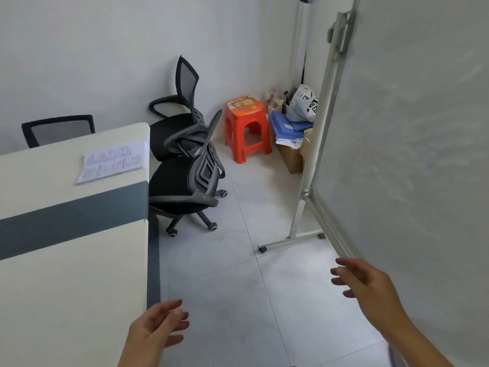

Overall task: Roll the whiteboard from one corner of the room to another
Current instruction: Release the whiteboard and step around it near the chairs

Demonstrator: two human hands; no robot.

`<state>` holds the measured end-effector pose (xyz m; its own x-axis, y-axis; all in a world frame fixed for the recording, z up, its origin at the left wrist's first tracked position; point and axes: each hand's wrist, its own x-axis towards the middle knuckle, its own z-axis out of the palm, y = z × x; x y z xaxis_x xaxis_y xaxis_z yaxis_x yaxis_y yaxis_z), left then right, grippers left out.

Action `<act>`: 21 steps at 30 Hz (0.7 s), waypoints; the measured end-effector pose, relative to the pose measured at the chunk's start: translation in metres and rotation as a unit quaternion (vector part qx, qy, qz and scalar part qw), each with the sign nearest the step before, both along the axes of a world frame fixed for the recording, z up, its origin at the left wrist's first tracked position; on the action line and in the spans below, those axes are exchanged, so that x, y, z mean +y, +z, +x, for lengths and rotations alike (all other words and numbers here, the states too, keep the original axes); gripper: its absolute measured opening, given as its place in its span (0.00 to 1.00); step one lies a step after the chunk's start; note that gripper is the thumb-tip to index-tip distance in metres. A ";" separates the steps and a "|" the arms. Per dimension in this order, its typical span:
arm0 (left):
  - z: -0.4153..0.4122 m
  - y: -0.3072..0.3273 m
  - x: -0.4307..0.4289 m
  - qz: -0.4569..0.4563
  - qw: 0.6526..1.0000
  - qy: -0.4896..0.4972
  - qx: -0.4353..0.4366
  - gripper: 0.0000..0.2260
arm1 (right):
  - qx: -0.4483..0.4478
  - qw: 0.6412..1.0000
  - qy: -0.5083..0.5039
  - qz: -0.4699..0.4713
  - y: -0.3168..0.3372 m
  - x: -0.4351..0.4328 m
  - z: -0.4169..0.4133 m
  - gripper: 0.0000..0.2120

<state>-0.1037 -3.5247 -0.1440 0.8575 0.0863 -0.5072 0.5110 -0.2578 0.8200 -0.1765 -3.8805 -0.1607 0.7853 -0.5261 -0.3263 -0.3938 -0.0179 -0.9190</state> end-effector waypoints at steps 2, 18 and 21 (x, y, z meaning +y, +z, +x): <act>0.029 -0.003 -0.007 -0.011 1.000 -0.005 0.018 0.05 | -0.013 1.000 0.003 -0.011 0.007 -0.008 0.040 0.07; 0.435 0.013 -0.098 -0.003 0.950 -0.309 -0.053 0.06 | 0.001 0.969 -0.244 -0.028 0.000 -0.005 0.275 0.10; 0.486 0.035 -0.160 -0.016 0.907 -0.413 -0.085 0.07 | 0.015 0.958 -0.283 -0.046 0.004 -0.011 0.307 0.10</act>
<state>0.3819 -3.6850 -0.1093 0.6885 -0.6333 -0.3533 0.0206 -0.4700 0.8825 0.1301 -3.8912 -0.1565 0.3577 -0.8921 -0.2760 -0.3903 0.1256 -0.9121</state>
